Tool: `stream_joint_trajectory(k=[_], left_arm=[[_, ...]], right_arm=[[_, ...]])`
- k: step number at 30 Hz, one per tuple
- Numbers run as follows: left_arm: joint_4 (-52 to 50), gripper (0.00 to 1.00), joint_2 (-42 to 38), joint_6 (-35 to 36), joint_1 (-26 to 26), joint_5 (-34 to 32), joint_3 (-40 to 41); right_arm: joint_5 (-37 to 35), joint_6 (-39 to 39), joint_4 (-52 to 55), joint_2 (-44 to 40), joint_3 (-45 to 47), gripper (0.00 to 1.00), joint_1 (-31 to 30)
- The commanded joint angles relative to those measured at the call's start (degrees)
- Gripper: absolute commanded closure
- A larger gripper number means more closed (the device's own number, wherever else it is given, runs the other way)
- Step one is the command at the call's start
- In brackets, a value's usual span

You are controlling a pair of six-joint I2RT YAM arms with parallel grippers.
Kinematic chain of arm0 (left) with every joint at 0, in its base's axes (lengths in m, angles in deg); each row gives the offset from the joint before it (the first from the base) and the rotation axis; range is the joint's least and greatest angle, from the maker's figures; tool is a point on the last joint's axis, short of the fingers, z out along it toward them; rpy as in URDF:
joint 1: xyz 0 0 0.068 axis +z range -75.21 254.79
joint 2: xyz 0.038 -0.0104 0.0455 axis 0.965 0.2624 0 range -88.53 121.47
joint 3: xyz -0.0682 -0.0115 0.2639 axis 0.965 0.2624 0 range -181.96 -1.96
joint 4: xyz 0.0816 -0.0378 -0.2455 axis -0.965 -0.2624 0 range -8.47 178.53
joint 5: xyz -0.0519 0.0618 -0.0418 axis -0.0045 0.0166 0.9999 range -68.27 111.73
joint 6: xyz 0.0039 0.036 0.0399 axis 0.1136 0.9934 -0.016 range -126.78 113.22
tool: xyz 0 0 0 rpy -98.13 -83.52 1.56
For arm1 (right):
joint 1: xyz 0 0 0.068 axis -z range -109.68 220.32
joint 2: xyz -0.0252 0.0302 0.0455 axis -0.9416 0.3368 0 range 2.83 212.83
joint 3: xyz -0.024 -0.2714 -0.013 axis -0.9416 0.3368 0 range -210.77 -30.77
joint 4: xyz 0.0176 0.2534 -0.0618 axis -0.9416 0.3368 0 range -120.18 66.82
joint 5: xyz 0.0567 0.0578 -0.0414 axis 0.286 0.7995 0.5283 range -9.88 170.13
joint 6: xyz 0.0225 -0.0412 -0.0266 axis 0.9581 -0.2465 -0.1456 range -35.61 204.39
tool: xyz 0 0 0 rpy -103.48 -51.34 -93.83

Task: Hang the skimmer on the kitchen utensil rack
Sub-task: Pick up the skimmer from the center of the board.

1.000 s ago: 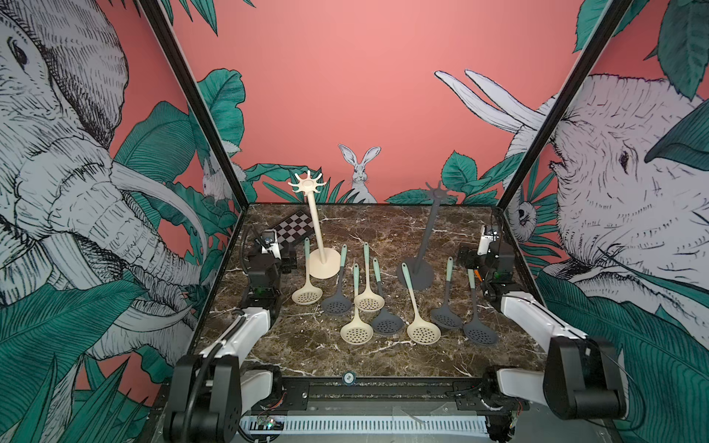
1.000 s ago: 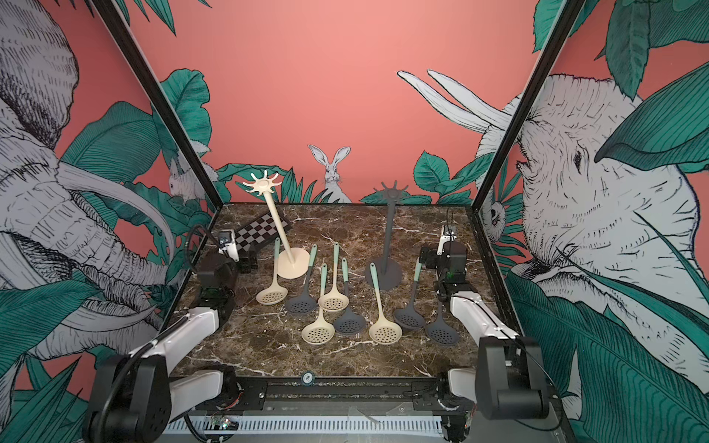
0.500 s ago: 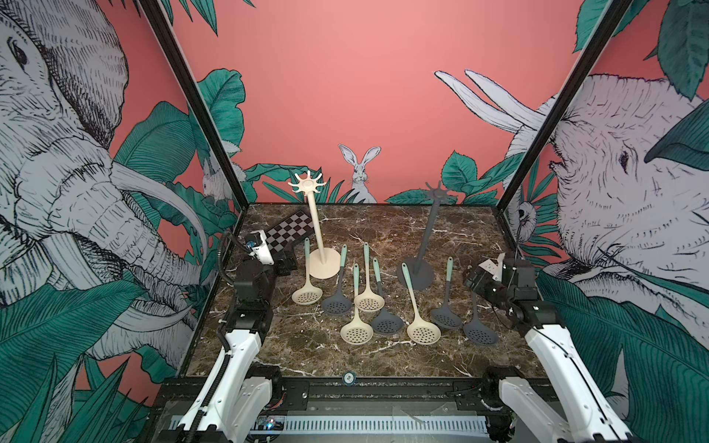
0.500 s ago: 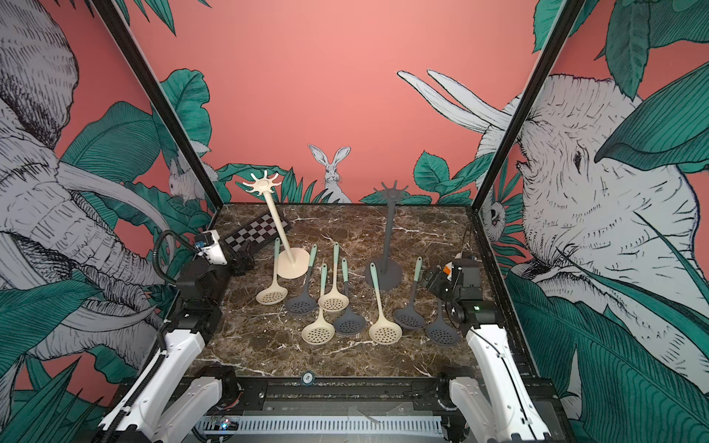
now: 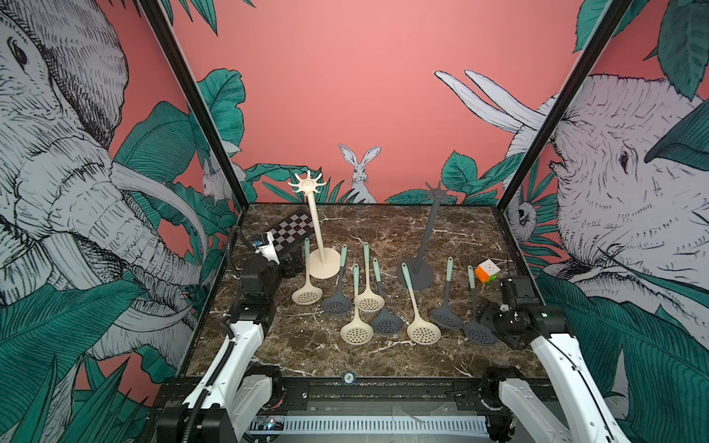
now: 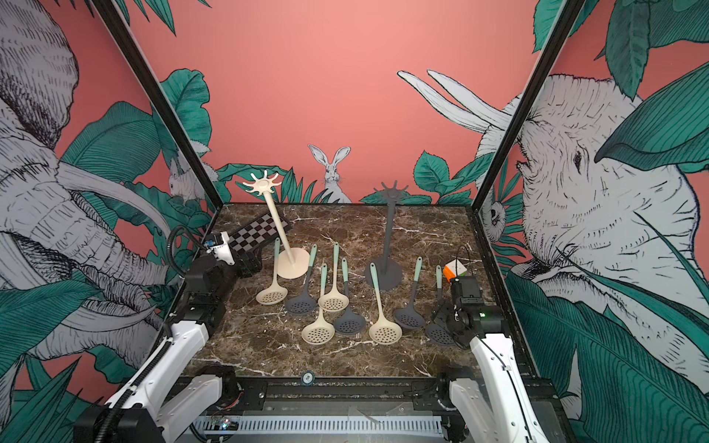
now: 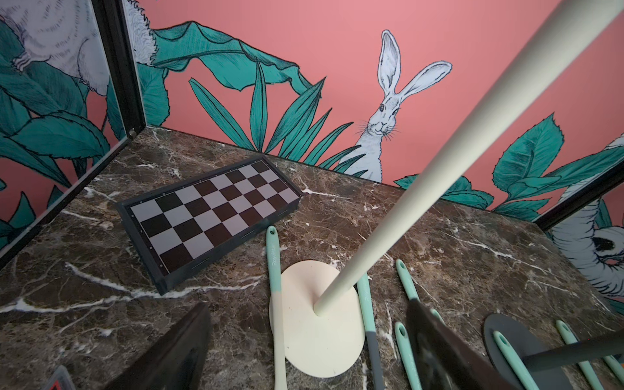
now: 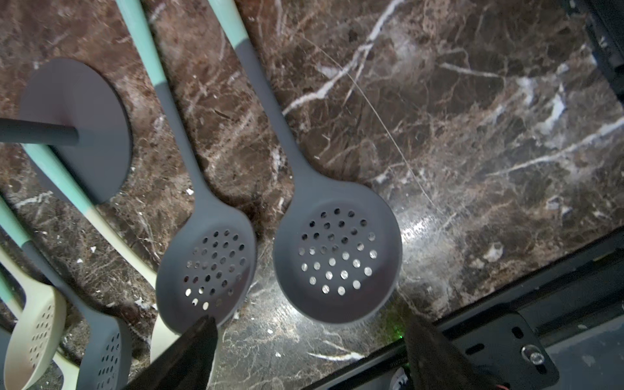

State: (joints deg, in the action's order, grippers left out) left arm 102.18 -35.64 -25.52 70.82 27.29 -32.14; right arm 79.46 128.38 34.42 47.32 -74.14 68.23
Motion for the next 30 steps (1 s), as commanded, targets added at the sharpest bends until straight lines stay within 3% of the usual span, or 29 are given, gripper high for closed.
stream_joint_trajectory(k=[1, 17, 30], left_arm=[[2.4, 0.09, -0.2, -0.9, 0.0, 1.3, -0.6], [4.4, 0.08, 6.3, -0.2, 0.0, 1.1, -2.9], [5.0, 0.08, 8.4, -1.5, 0.0, 1.0, -4.1]], right_arm=[[-0.9, 3.2, 4.4, 0.9, 1.3, 0.16, 0.2], [-1.0, 11.1, 1.1, 5.3, 6.9, 0.27, 0.2], [-5.4, 16.0, -9.2, 3.3, 13.0, 0.51, 0.2]])
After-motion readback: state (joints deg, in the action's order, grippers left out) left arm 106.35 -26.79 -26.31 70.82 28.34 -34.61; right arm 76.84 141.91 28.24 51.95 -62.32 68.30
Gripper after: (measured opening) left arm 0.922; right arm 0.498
